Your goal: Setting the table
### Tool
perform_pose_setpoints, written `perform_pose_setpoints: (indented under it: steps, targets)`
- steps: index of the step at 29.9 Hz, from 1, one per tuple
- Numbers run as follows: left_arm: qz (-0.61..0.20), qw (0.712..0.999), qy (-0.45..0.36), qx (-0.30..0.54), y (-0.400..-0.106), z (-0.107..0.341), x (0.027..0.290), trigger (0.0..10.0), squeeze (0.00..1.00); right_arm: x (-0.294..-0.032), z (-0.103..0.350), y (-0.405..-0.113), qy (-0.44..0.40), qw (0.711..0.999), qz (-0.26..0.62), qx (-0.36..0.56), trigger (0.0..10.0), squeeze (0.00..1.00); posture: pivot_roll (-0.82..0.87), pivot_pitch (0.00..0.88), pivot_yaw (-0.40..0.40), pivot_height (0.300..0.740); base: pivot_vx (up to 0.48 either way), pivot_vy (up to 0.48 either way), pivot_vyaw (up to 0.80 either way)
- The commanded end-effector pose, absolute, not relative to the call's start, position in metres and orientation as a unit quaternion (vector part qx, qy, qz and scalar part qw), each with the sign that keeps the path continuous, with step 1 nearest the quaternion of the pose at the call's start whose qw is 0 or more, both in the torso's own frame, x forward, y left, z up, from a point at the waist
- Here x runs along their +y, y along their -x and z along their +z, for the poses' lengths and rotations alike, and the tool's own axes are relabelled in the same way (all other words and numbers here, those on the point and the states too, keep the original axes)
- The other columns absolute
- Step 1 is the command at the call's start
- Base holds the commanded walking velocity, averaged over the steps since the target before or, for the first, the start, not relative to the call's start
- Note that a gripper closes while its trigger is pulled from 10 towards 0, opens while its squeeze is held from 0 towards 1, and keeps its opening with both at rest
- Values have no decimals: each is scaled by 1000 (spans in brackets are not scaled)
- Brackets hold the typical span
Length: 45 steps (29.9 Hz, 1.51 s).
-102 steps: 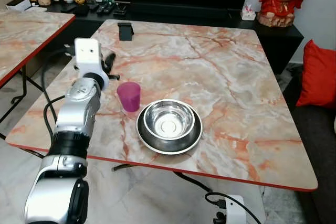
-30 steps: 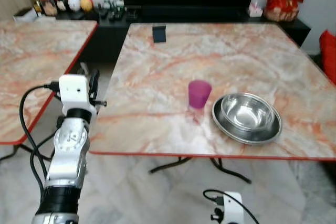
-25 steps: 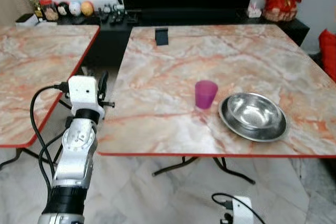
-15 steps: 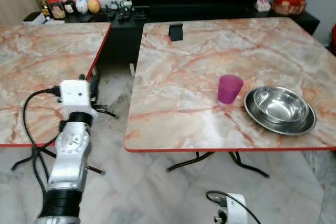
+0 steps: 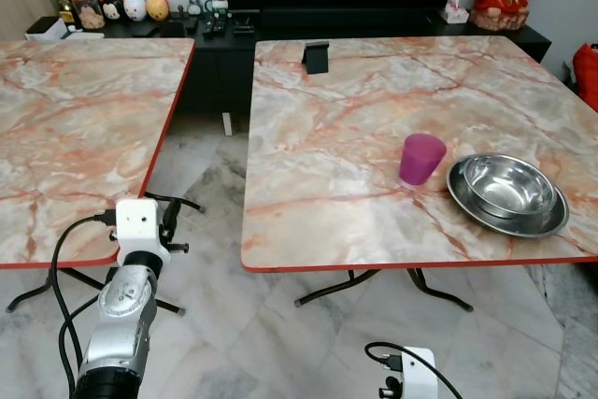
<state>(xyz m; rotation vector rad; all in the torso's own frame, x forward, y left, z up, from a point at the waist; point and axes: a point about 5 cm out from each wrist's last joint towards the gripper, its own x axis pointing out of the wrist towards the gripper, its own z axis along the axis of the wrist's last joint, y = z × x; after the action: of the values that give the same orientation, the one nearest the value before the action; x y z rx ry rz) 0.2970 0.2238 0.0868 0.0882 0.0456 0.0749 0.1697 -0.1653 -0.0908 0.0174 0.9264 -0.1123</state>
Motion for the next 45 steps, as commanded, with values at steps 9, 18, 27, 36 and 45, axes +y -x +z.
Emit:
perform_pose_setpoints:
  steps: [9, 18, 27, 36, 45]
  targets:
    - [36, 990, -58, 126, -270, 34, 241, 10000, 0, -167, -91, -169, -8, 892, -55, 449, 10000, 0, 39, 0, -7, 740, 0, 0, 0]
    - [54, 959, -43, 274, -229, -23, 257, 10000, 0, -167, -91, -170, -8, 893, -54, 448, 10000, 0, 34, 0, -9, 740, 0, 0, 0]
    - [92, 907, -49, 408, -181, -64, 263, 10000, 0, -167, -91, -170, -5, 893, -52, 447, 10000, 0, 21, 0, -11, 740, 0, 0, 0]
    - [54, 908, -47, 413, -196, -64, 244, 10000, 0, -166, -91, -169, 2, 893, -48, 448, 10000, 0, 3, 0, -4, 740, 0, 0, 0]
    - [25, 906, -63, 418, -207, -63, 227, 10000, 0, -166, -92, -166, 13, 892, -44, 450, 10000, 0, -12, 0, 4, 740, 0, 0, 0]
